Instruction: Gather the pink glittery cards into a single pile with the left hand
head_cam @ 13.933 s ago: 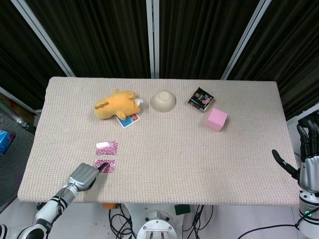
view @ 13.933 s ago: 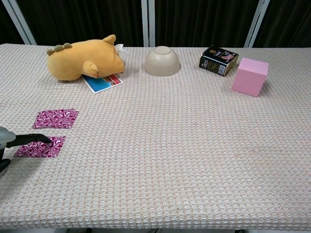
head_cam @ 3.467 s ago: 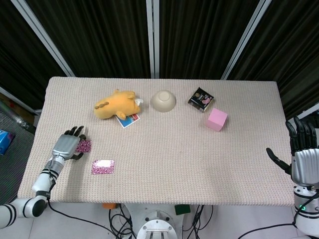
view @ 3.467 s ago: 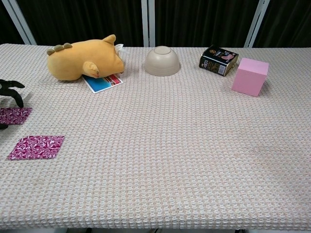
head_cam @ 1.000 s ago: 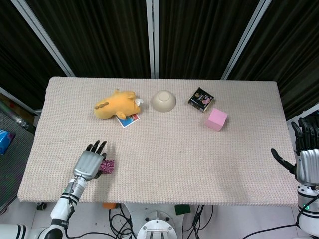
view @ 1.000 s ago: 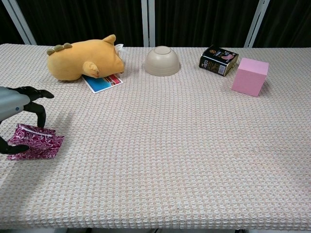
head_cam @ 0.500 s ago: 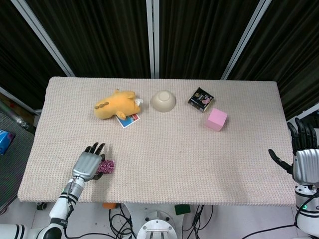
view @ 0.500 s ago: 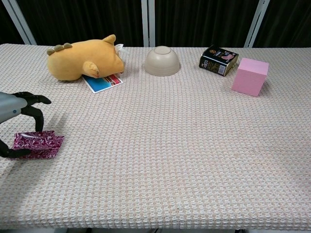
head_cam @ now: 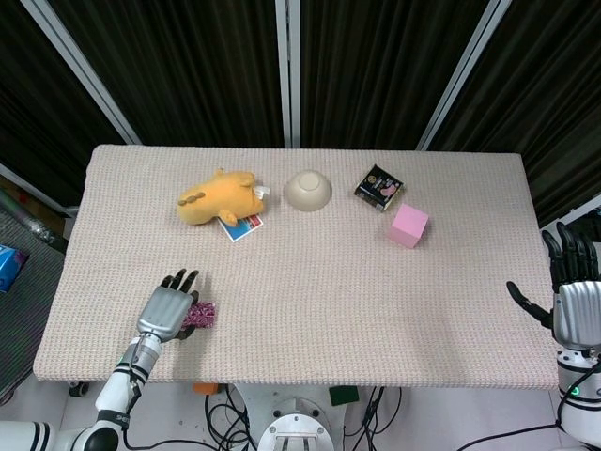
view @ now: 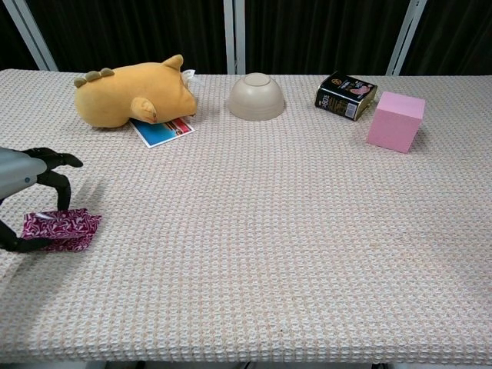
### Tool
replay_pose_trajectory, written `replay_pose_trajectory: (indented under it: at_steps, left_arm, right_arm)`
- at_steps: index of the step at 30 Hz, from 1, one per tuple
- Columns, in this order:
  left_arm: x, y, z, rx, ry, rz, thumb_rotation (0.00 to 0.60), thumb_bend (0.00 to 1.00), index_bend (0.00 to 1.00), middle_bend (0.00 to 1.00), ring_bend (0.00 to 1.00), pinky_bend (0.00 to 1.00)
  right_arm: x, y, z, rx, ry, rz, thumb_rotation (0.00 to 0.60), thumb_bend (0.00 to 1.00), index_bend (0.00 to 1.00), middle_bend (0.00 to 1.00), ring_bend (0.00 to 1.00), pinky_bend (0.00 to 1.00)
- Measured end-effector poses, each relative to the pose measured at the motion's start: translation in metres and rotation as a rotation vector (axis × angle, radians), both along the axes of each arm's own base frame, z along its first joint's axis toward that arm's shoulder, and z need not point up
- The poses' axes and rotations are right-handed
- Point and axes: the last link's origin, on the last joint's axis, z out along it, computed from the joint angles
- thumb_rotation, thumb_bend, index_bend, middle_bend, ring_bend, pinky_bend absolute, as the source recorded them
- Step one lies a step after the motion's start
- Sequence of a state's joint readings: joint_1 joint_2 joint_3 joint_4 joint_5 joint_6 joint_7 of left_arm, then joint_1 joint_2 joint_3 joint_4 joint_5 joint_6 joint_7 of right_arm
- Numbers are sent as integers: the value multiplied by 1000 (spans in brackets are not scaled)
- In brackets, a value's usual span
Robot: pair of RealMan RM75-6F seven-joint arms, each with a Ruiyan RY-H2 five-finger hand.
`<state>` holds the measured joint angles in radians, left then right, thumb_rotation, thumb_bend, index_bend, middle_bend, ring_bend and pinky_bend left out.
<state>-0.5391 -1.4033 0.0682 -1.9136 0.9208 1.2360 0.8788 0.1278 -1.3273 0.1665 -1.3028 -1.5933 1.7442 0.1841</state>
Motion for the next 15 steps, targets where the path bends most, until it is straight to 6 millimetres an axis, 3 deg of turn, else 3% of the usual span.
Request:
replay_pose_trajectory:
  at_steps: [6,15]
  left_arm:
    - [-2,0,-2,-2,4,10,497,254,404,47,0,159]
    - [-3,-1,-4,-10,18,4,499,255,316,47,0,159]
  right_arm:
    - [-1,0,0,-2,-1,-6,600,433,0,0,0,0]
    - [-1,0,-1,1,-3,-9,600,432,0,0,0,0]
